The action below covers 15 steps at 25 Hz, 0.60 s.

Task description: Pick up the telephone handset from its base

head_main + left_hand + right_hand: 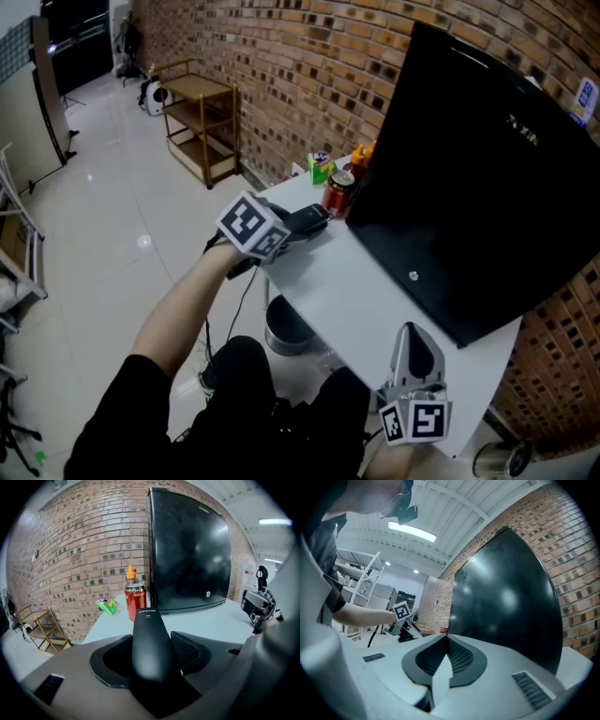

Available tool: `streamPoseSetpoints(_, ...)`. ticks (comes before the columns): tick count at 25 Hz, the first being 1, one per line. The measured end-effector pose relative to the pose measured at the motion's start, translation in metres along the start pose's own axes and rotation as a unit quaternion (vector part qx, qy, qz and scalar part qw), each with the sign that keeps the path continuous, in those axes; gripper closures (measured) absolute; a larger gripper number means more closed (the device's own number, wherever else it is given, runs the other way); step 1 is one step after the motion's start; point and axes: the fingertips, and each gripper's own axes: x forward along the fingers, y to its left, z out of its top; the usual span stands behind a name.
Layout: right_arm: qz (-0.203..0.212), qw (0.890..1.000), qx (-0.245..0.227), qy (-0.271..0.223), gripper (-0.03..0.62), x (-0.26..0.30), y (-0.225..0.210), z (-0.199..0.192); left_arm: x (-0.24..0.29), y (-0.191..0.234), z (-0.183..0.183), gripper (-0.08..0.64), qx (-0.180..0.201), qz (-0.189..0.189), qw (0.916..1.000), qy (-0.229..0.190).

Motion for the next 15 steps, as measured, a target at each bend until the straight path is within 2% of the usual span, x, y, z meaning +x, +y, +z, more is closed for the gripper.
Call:
streamPoseSetpoints(5, -0.004, 1.0, 0.004, -0.004, 0.583, -0.002, -0.002, -0.002, -0.015, 0.002, 0.015, 0.296, -0.015, 0.006, 0.9989, -0.044)
streamPoseSetpoints(8, -0.003, 1.0, 0.004, -0.005, 0.583, -0.003, -0.001, -0.002, -0.03, 0.003, 0.023, 0.298, -0.019, 0.006, 0.9955, -0.092)
streamPoseSetpoints(12, 0.001, 1.0, 0.003, -0.012, 0.583, -0.005, 0.003, 0.002, -0.062, -0.001, 0.04, 0.299, -0.022, -0.005, 0.9832, -0.181)
streamPoseSetpoints(15, 0.001, 1.0, 0.005, -0.016, 0.581, -0.006, 0.004, 0.003, -0.091, -0.011, 0.041, 0.299, -0.027, -0.009, 0.9671, -0.253)
